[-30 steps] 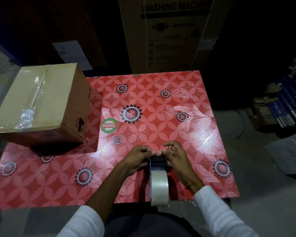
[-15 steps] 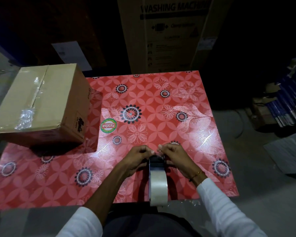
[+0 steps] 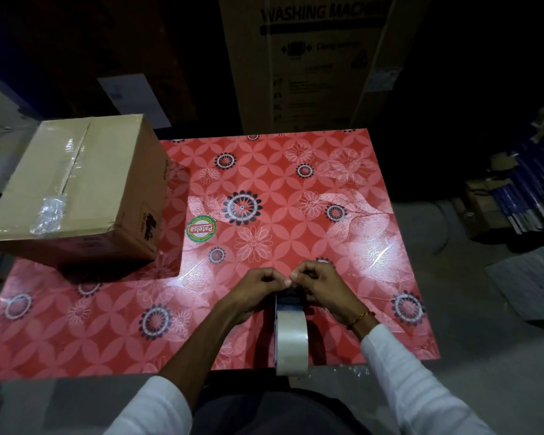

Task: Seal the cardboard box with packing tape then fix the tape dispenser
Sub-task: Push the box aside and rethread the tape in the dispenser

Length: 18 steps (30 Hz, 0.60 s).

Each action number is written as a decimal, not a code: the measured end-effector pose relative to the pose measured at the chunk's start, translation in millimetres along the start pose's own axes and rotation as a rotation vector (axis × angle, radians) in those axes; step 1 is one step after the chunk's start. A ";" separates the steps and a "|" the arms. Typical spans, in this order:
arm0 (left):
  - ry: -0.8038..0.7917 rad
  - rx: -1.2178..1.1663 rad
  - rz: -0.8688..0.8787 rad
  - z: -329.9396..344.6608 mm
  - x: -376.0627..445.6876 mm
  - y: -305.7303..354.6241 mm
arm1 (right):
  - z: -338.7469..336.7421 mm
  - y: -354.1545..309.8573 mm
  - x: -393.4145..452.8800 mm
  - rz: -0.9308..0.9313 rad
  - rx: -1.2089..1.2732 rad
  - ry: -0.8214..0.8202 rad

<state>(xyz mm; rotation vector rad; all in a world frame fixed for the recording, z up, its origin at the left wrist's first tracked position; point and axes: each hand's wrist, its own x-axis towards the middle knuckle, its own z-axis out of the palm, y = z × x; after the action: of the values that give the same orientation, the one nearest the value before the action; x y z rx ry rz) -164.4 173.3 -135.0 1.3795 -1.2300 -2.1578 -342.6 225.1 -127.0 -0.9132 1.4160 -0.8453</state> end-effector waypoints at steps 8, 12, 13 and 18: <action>0.068 0.034 0.026 4.0 3.0 -3.2 | 0.8 1.7 0.5 -0.027 0.016 0.007; 0.045 0.009 0.063 1.8 0.3 -6.1 | 2.0 3.4 -0.4 -0.038 0.039 0.022; 0.034 -0.002 0.072 0.4 -0.9 -6.6 | 1.8 4.7 -0.5 -0.034 0.054 0.026; 0.061 0.103 0.129 -1.9 -1.2 -7.4 | 0.6 11.6 0.5 -0.027 0.051 0.054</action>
<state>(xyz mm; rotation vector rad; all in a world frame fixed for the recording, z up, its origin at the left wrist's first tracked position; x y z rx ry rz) -160.8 177.5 -140.4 1.3558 -1.3836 -1.9772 -342.6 229.7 -137.7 -0.8777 1.4245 -0.9283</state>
